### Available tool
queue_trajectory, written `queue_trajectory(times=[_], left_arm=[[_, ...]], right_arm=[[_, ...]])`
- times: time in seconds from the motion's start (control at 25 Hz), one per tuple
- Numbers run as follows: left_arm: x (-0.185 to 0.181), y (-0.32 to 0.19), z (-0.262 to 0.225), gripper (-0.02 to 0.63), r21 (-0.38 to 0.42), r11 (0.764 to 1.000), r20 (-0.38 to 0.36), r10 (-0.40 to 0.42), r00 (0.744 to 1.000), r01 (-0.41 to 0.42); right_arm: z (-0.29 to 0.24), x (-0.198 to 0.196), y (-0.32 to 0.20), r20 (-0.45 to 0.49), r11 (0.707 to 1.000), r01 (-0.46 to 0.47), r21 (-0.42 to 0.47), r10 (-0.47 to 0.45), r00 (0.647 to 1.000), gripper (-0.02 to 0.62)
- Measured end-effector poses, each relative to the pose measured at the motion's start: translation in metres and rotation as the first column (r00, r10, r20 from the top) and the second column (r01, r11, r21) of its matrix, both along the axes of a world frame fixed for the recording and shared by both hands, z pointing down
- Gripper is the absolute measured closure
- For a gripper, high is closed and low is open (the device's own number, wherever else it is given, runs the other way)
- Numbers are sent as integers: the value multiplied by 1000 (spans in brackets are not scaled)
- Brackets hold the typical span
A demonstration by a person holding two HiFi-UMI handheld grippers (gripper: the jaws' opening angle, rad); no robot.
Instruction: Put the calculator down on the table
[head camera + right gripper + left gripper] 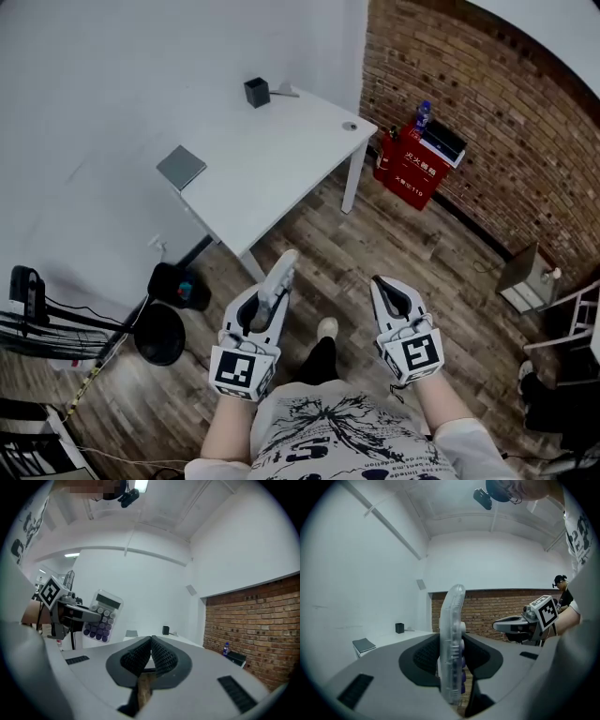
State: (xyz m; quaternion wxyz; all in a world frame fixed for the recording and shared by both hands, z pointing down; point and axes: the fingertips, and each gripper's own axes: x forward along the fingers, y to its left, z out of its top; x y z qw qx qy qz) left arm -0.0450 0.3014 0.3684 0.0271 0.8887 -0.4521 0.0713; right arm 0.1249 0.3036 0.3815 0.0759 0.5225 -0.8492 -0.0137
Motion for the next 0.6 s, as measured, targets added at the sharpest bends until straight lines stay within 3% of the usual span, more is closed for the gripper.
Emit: queue_trajectory(times=[0.24, 0.44, 0.6], left_arm=[[10, -145, 4, 466, -16, 999, -24, -31, 999, 30], [15, -245, 0, 466, 2, 999, -46, -44, 998, 44], [18, -297, -4, 466, 8, 998, -31, -57, 998, 57]], right_arm=[[2, 13, -150, -86, 1000, 14, 5, -13, 996, 581], [-5, 27, -257, -52, 1000, -1, -2, 1, 999, 581], [-12, 30, -319, -26, 1000, 10, 4, -10, 1000, 581]])
